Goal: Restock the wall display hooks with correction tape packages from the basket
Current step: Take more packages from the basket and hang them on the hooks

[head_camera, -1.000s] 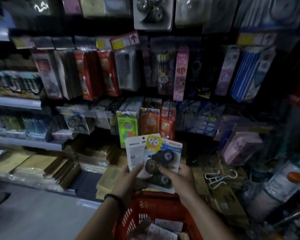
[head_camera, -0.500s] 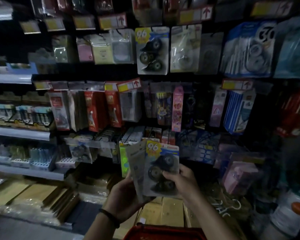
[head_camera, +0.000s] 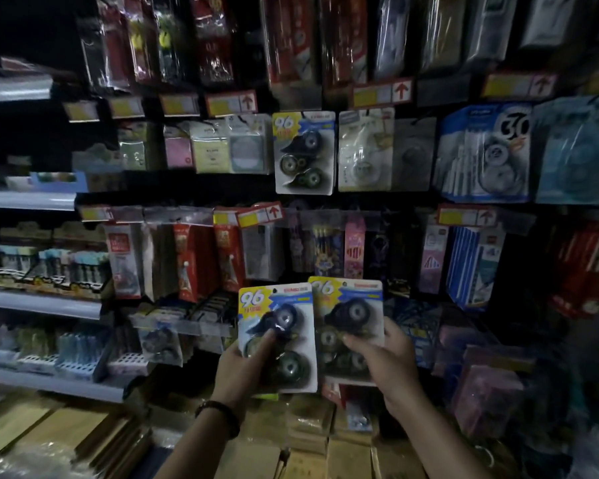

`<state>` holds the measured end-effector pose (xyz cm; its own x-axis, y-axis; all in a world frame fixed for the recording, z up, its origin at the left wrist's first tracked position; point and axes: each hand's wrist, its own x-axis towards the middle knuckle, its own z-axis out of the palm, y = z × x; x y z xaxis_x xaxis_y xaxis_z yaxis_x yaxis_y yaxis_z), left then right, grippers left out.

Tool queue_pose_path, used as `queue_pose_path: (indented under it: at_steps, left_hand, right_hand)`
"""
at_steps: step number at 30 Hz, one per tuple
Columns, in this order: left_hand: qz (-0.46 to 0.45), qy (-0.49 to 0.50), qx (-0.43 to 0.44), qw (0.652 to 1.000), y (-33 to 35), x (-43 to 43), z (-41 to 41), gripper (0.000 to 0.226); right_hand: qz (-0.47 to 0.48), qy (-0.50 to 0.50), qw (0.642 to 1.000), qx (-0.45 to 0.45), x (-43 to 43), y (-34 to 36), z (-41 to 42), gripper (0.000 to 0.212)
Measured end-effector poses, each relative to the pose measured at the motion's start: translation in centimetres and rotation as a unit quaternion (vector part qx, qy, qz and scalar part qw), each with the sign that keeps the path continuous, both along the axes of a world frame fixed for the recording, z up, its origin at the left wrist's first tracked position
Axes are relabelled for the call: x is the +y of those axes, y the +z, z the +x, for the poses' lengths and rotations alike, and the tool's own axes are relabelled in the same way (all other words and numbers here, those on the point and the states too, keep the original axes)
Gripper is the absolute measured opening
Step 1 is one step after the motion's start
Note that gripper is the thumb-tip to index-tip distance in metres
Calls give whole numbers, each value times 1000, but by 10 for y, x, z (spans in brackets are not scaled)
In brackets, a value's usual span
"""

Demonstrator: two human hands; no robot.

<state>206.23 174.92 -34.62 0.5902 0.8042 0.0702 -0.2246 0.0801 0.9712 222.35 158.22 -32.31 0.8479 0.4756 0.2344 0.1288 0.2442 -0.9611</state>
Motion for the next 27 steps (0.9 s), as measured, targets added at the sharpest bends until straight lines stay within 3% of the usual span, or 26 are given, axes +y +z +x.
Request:
queue_pose_path:
  at_steps: [3, 6, 10, 15, 18, 21, 24, 27]
  left_hand:
    - [-19, -1, -52, 998, 16, 1, -2, 44]
    - [-18, 12, -70, 997, 29, 5, 0, 27]
    - [6, 17, -68, 998, 44, 8, 3, 23]
    - [-5, -26, -89, 996, 62, -2, 14, 28]
    - [19, -48, -99, 994, 74, -7, 18, 30]
    - [32, -58, -118, 991, 82, -2, 19, 35]
    - [47, -48, -130, 989, 90, 9, 18, 34]
    - [68, -32, -138, 988, 104, 19, 17, 38]
  right_hand:
    - [12, -62, 997, -51, -1, 10, 7, 42]
    - [26, -83, 992, -89, 0, 20, 10, 52]
    - [70, -129, 985, -92, 5, 28, 9, 83]
    - [10, -59, 983, -174, 28, 34, -4, 80]
    - [7, -70, 977, -203, 45, 37, -15, 65]
    - [-34, -87, 970, -226, 56, 40, -14, 65]
    - [-81, -101, 945, -300, 58, 54, -7, 69]
    - [-127, -80, 867, -475, 55, 82, 1, 85]
